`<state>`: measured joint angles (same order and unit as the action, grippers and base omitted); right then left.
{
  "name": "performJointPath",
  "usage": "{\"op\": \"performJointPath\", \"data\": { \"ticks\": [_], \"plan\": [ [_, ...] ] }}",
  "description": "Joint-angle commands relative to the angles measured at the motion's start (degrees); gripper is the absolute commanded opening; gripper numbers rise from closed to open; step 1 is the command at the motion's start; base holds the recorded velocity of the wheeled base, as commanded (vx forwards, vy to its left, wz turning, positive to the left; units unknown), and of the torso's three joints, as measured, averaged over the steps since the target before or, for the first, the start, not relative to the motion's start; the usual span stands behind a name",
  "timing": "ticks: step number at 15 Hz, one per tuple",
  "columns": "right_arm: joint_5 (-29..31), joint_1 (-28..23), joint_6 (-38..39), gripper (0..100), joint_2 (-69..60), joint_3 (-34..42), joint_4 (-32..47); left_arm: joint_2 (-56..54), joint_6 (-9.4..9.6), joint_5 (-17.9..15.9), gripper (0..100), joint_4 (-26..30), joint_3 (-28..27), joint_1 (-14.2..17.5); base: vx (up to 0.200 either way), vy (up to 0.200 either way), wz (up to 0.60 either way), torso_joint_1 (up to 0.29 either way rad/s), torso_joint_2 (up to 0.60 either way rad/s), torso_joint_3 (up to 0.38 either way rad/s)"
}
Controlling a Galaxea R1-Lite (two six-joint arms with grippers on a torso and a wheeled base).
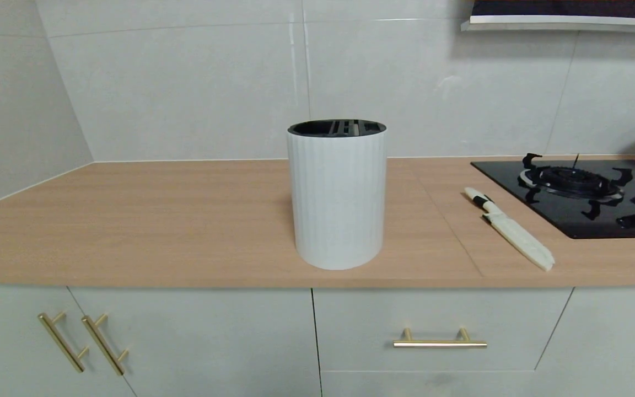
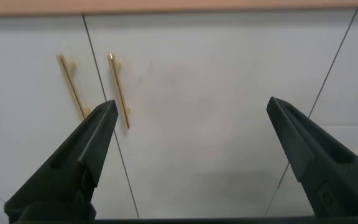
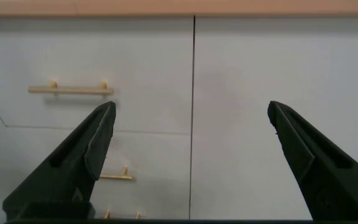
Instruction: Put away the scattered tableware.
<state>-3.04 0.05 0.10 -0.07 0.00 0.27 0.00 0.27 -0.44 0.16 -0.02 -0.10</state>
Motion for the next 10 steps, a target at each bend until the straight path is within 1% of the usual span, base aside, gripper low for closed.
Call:
{"op": "performJointPath", "data": {
  "ticks": [1,10],
  "plan": [
    [-0.04,0.04,0.08,100,0.07,0.0,0.0,0.0,0.0,0.0,100,0.02,0.02,0.01,0.0,0.0,0.0,0.183,-0.48,-0.29],
    [-0.04,0.04,-0.01,100,0.07,0.0,0.0,0.0,0.0,0.0,100,0.02,-0.06,0.01,0.0,0.0,0.0,0.212,-0.48,-0.282]
  ]
}}
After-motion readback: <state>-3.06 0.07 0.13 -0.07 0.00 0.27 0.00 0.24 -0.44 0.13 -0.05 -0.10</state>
